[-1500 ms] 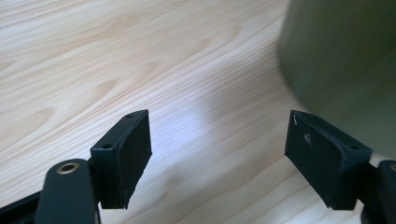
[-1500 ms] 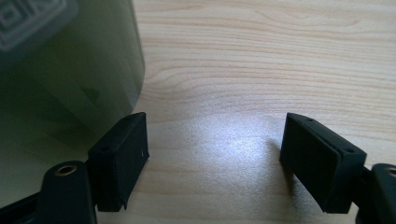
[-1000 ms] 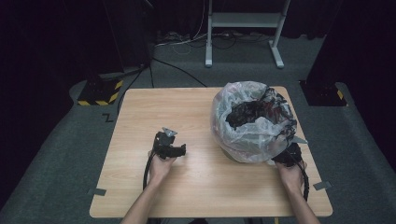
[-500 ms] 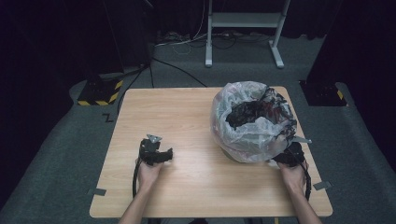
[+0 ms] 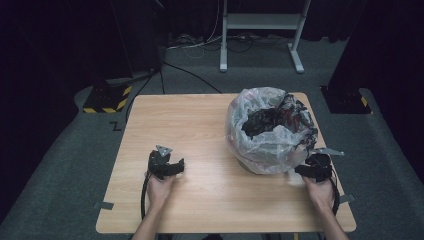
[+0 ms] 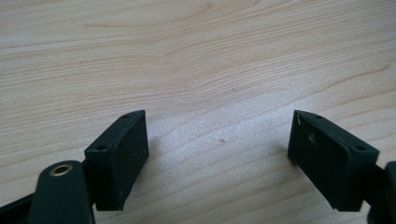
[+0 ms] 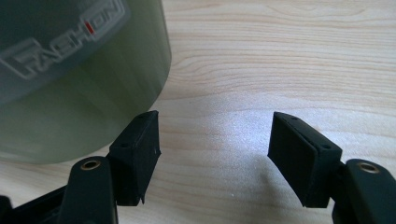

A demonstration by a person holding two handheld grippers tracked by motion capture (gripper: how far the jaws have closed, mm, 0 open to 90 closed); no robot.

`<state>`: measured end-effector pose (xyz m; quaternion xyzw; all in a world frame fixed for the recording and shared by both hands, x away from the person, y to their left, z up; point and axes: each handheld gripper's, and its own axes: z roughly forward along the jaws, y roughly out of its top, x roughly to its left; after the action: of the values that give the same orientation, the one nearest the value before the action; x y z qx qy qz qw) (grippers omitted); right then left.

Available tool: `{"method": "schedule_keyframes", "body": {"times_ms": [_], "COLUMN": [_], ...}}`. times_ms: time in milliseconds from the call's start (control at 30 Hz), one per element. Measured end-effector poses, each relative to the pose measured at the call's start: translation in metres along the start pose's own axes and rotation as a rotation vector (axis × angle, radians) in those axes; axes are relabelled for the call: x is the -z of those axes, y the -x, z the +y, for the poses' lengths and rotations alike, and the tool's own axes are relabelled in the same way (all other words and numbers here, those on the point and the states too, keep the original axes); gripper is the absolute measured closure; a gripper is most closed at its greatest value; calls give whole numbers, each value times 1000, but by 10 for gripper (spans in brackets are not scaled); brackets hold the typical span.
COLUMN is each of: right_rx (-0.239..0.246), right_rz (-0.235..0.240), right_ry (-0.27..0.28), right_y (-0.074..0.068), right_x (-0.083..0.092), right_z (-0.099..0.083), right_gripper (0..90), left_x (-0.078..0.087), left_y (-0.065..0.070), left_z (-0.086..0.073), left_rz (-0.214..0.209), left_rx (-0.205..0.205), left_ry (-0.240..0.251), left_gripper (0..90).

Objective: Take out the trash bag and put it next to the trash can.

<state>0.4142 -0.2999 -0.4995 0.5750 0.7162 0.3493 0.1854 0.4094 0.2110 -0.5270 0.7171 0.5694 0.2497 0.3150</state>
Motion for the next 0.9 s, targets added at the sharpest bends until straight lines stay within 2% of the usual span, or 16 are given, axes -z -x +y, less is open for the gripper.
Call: {"method": "schedule_keyframes", "body": {"times_ms": [133, 367, 533, 633, 733, 767, 900], "right_rx": [-13, 1, 23, 47, 49, 52, 52], "right_rz": [4, -6, -18, -31, -23, -3, 12], "right_ry": [13, 19, 35, 62, 68, 75, 90], "right_y": [3, 8, 9, 9, 9, 10, 11], "right_x": [11, 33, 47, 56, 60, 65, 77], "right_z": [1, 8, 14, 19, 24, 30, 42], "right_gripper": [341, 354, 332, 320, 315, 308, 323], "left_x": [0, 0, 0, 0, 0, 0, 0], "left_y": [1, 1, 1, 1, 1, 1, 1], "left_z": [0, 0, 0, 0, 0, 0, 0], "left_rz": [4, 3, 3, 4, 4, 3, 3], "left_rx": [7, 8, 6, 9, 9, 8, 8], "left_ry": [4, 4, 3, 4, 4, 3, 3], "left_gripper": [201, 201, 201, 202, 202, 201, 201]}}
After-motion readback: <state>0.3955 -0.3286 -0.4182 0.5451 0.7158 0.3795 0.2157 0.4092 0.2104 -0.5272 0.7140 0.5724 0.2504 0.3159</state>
